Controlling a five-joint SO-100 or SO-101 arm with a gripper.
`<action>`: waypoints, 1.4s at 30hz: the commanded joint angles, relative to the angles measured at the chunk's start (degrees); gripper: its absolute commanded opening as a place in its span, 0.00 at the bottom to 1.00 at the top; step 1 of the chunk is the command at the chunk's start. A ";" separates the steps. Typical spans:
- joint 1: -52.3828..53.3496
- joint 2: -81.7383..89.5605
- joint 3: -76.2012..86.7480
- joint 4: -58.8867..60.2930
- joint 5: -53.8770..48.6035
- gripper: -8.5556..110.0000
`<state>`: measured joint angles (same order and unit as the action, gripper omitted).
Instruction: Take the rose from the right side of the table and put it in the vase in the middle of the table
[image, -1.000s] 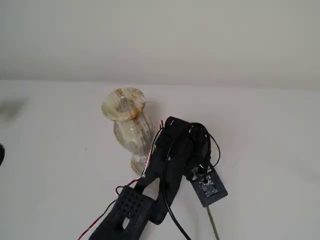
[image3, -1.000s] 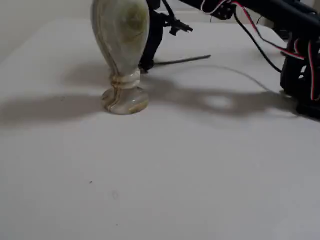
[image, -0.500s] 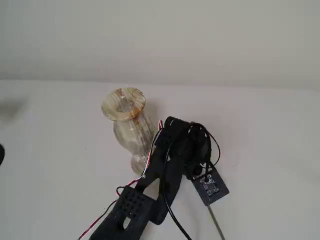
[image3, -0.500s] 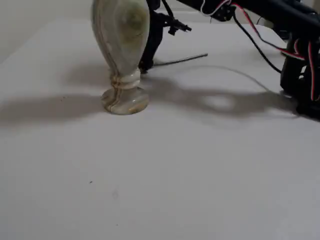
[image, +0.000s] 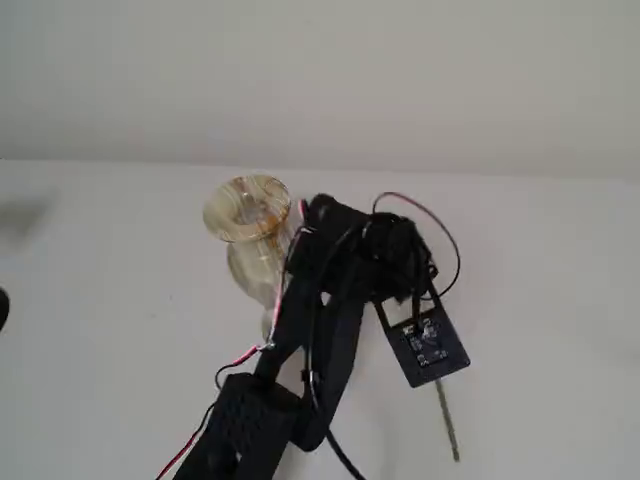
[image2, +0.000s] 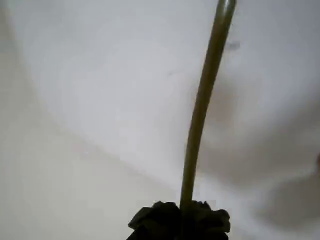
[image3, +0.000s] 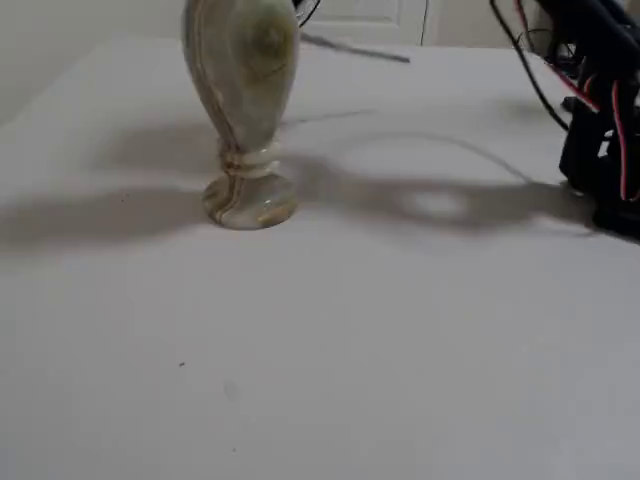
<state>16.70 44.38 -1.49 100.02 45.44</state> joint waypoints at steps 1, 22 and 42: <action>0.53 17.31 -2.99 -1.85 1.49 0.07; -34.01 48.60 -2.37 -14.94 10.46 0.07; -36.65 29.09 -2.99 -25.05 18.11 0.07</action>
<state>-21.36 74.88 -2.72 76.82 61.35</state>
